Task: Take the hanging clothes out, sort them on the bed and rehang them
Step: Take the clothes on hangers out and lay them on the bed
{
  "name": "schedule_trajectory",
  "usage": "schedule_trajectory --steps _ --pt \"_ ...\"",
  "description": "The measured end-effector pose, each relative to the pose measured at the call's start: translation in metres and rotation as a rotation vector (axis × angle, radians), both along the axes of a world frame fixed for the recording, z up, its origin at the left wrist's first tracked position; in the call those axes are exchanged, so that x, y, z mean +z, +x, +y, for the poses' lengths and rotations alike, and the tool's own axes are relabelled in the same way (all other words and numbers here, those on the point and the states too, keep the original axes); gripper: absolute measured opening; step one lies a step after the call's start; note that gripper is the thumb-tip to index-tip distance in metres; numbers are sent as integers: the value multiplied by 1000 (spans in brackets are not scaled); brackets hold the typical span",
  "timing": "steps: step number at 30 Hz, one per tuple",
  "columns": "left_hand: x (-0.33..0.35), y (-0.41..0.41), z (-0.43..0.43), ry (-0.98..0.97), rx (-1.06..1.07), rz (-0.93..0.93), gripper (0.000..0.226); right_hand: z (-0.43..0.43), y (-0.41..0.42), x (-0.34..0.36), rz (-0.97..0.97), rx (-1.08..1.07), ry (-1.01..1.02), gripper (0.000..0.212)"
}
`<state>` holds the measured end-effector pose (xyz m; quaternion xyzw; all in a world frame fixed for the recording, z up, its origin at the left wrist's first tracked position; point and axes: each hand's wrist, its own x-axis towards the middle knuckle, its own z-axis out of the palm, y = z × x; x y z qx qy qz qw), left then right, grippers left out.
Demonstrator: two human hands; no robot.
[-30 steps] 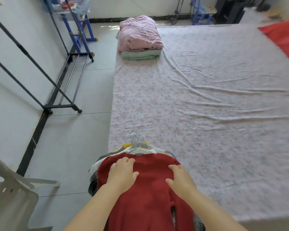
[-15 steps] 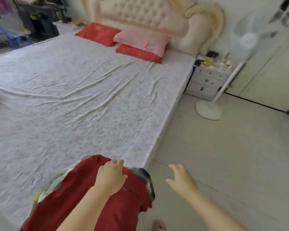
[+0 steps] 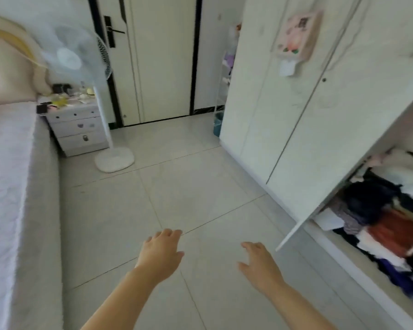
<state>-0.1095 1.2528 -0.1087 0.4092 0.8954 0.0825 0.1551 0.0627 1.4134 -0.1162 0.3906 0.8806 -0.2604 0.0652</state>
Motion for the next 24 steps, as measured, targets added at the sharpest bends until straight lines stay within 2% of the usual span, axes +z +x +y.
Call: schedule_trajectory --steps 6,11,19,24 --pt "13 92 197 15 -364 71 55 133 127 16 29 -320 58 43" --pt "28 168 313 66 -635 96 55 200 212 29 -2 -537 98 43" --pt "42 245 464 168 -972 141 49 289 289 42 -28 -778 160 54" --pt "55 271 557 196 -1096 176 48 348 320 62 -60 -895 229 50"
